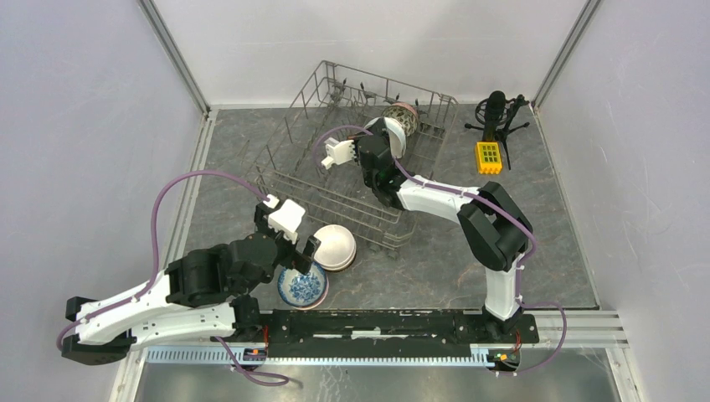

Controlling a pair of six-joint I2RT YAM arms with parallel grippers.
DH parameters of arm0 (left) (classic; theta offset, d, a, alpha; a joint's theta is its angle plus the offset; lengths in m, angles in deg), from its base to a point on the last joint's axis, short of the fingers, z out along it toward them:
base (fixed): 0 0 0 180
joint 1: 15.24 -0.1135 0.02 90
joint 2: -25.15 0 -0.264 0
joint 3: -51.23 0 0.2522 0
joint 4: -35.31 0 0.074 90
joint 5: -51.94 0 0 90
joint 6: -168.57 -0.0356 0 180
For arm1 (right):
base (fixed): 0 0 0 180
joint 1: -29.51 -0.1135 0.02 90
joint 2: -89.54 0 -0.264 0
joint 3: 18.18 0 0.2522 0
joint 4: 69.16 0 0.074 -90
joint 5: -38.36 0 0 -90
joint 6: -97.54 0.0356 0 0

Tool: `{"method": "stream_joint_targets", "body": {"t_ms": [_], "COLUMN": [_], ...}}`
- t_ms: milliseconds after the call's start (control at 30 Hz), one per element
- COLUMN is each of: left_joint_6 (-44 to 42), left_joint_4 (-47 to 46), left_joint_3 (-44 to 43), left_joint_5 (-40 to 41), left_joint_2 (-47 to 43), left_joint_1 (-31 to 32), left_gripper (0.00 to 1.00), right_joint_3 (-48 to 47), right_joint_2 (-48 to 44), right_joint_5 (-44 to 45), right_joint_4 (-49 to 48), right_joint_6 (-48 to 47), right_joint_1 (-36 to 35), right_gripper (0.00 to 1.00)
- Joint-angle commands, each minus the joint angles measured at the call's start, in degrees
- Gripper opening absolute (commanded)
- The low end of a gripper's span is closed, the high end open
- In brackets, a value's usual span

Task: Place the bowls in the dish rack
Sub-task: Place the bowl in the dish rack.

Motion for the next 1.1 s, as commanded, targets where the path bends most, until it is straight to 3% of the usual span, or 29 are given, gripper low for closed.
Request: {"method": "stream_joint_targets", "body": {"t_ms": [0, 633, 1067], "left_joint_6": [-0.8, -0.9, -0.9], "left_joint_4": [-1.8, -1.8, -1.8], "left_joint_3": [-1.0, -1.0, -1.1], "left_joint_5": [-0.3, -0.5, -0.6], "left_joint_2": [-0.5, -0.7, -0.8], "left_joint_1": [-0.3, -0.3, -0.3], "left_gripper": [1.00, 1.00, 1.00], "right_joint_3": [2.8, 1.2, 0.8], "right_joint_2": [0.1, 1.3, 1.2], "right_joint_5": [-3.7, -6.5, -7.4], "right_joint_4": [0.0, 8.3, 8.8], "right_joint_6": [-2.6, -5.0, -5.1], "right_joint_1": [0.2, 0.0, -0.8], "right_gripper": [0.00, 0.00, 0.03]}}
